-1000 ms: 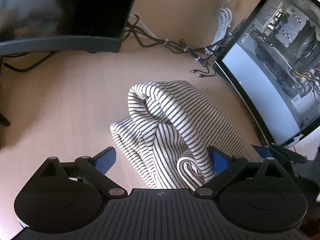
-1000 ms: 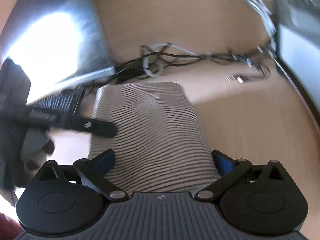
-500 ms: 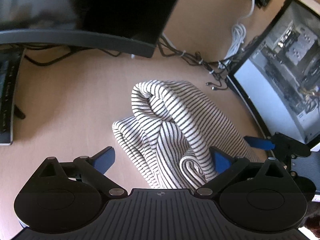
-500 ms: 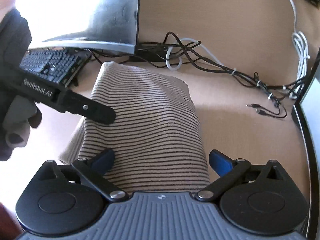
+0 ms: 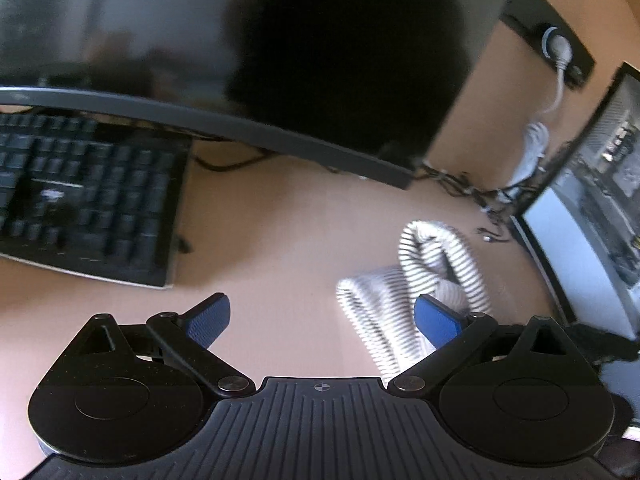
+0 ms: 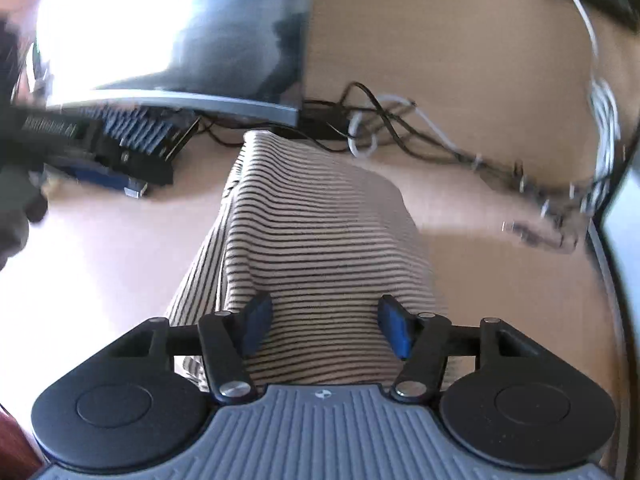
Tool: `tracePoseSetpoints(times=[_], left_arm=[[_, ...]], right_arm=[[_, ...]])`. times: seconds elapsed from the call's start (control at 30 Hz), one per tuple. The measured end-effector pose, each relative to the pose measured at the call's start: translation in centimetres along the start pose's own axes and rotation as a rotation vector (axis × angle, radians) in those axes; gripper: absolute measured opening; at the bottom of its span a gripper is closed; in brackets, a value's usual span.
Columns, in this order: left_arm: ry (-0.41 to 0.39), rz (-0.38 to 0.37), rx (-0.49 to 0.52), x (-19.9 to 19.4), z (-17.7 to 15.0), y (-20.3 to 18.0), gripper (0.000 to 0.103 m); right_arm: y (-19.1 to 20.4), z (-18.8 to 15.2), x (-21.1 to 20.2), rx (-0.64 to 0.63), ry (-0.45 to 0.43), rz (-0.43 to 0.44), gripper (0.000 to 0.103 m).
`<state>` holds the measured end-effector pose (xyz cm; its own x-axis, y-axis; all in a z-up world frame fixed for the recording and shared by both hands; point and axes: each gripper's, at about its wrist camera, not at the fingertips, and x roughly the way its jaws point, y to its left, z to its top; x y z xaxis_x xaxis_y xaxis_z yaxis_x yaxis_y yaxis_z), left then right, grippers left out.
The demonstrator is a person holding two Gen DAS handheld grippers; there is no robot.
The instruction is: Fold clothes
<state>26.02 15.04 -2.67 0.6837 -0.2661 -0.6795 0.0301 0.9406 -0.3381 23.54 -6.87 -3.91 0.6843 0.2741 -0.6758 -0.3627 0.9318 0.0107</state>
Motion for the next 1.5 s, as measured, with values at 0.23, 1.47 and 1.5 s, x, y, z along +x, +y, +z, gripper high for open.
tracePoseSetpoints(times=[0.23,1.47,1.5], left_arm=[[0.007,0.008,0.003,-0.4,-0.2,0.3,0.101],[0.168,-0.260,-0.091,3.2,-1.4,-1.5,0.092],[0.170,-0.256,-0.091,3.2,-1.3,-1.5,0.092]], right_arm=[[2.9,0.1,-0.8,-0.113,-0.055,-0.081,0.060],[4.6,-1.2,-0.2,-0.138,-0.159,-0.182,0.052],[4.1,-1.0,-0.3,-0.106,-0.154,-0.141,0.052]])
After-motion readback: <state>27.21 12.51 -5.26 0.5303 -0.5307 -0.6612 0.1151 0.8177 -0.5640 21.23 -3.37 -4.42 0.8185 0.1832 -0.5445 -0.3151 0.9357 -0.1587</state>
